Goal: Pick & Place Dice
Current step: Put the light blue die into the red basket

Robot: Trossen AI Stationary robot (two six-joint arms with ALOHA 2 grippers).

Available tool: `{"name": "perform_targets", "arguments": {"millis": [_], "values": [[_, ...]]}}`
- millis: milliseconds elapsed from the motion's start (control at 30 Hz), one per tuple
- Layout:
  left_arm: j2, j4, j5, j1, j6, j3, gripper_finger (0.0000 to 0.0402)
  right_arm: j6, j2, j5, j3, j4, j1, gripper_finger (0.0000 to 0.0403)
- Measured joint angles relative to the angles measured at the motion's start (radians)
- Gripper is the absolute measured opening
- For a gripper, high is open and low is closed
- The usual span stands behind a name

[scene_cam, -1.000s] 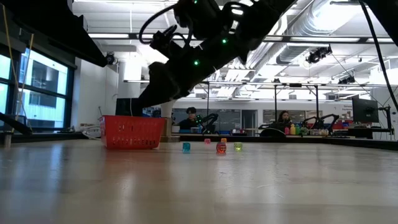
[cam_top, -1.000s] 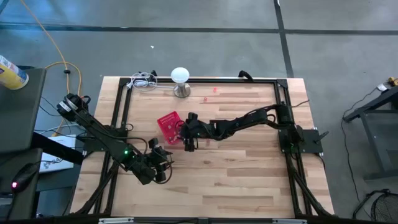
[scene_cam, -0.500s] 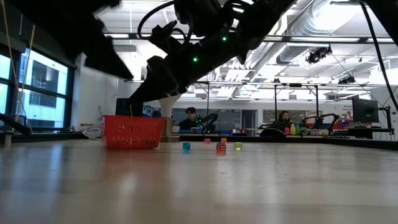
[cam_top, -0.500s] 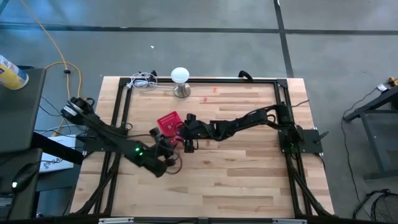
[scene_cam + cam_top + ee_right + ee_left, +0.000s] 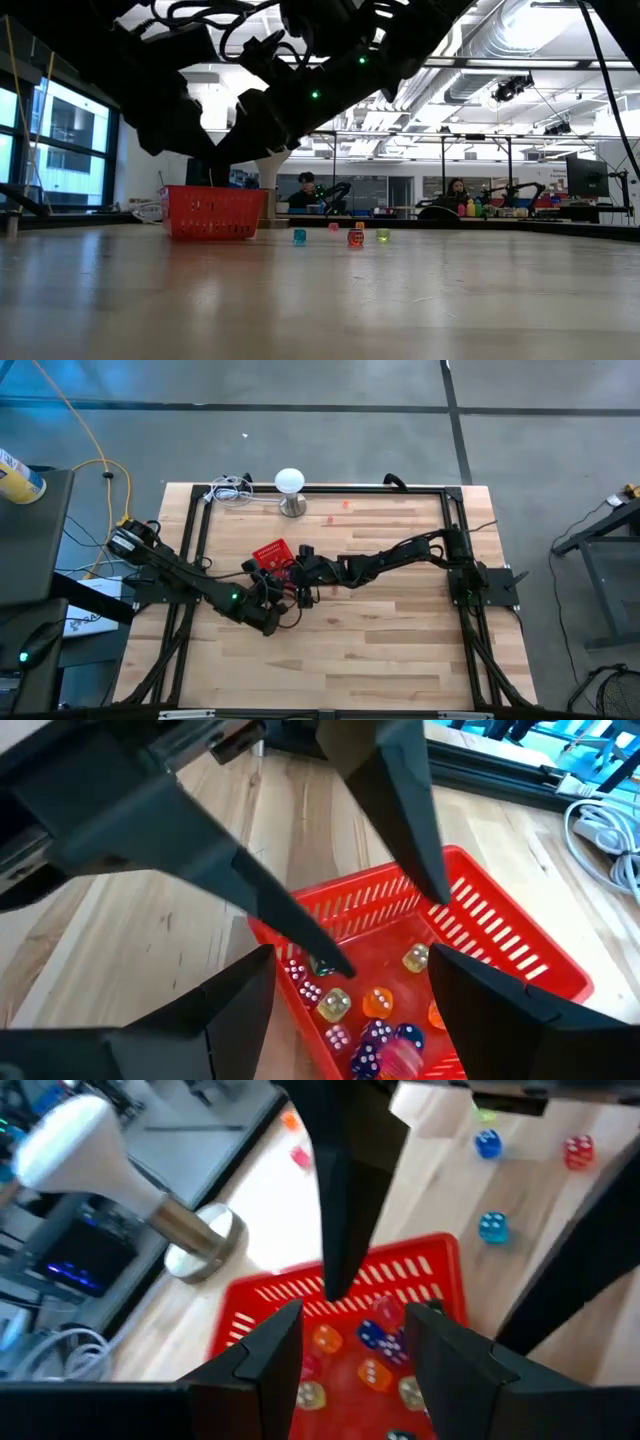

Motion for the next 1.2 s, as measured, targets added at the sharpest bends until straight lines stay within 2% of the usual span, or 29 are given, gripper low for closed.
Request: {"name": "perform_targets", "arguments": {"millis": [133,267,400,500,567,767,967,1100,1200], "values": [[-0.011,-0.01,-0.082,-0.037,-0.001,0.0,0.0168,-0.058,0.0,0.05,0.0,0.002,0.002,0.0254],[-0.066,-0.009,-0.121,-0.116,0.03,0.006,0.0168,-0.059,0.0,0.207,0.0,-0.016,0.028,0.0254],[-0.131,0.015,-0.04,-0.216,0.046,0.009,0.0168,-0.048,-0.012,0.402,-0.001,-0.103,0.088,0.0254],[-0.143,0.037,0.048,-0.266,0.035,0.009,0.0168,-0.11,-0.032,0.52,-0.003,-0.151,0.15,0.0254],[-0.138,0.059,0.069,-0.284,0.007,0.009,0.0168,-0.133,-0.05,0.606,-0.002,-0.141,0.196,0.0254],[-0.052,0.098,0.074,-0.279,-0.036,0.007,0.0168,-0.157,-0.134,0.903,-0.001,-0.191,0.348,0.0254],[0.08,0.183,0.064,-0.238,-0.072,0.006,0.0168,-0.046,-0.187,1.1,-0.003,-0.324,0.499,0.0254],[0.192,0.312,0.07,-0.194,-0.057,0.006,0.0168,0.108,-0.213,1.176,-0.002,-0.469,0.588,0.0254],[0.267,0.4,0.069,-0.165,-0.052,0.006,0.0168,0.234,-0.223,1.185,0.0,-0.551,0.639,0.0254]]}}
